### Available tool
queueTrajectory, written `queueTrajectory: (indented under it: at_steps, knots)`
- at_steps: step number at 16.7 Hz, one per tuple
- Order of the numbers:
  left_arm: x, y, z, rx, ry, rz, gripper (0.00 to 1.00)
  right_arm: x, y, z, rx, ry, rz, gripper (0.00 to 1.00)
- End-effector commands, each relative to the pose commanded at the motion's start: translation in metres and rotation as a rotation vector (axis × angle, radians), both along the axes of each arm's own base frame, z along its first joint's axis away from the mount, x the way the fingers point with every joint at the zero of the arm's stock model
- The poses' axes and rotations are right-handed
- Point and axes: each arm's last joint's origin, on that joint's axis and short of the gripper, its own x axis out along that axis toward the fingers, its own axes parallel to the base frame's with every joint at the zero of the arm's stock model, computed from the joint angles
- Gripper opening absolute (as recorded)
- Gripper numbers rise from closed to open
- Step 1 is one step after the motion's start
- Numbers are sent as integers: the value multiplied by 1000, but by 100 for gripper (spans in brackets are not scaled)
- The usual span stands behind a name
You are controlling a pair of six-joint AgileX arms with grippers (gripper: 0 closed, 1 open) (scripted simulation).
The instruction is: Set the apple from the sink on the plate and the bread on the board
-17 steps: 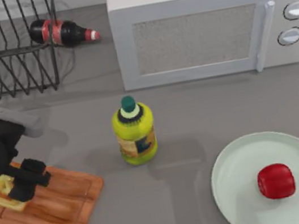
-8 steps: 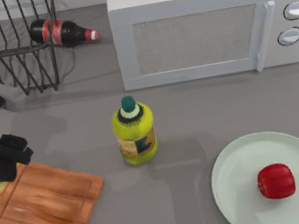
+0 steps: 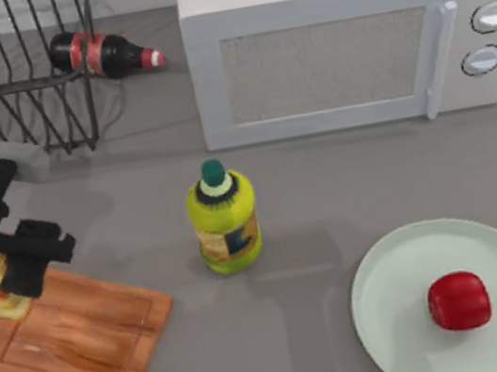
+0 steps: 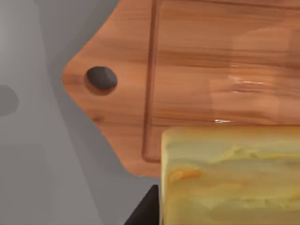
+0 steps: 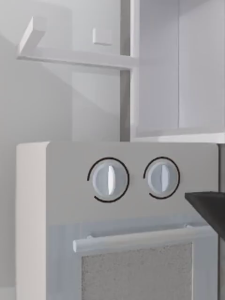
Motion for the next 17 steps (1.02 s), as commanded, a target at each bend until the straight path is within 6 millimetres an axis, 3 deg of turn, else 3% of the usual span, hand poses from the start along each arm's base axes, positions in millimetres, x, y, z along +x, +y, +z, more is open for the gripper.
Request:
queueTrajectory:
  at_steps: [7, 17]
  knots:
    - [2, -18, -29, 4, -5, 319, 0, 0, 0, 0, 0, 0, 0, 100]
    - [2, -18, -40, -1, -15, 340, 0, 0, 0, 0, 0, 0, 0, 100]
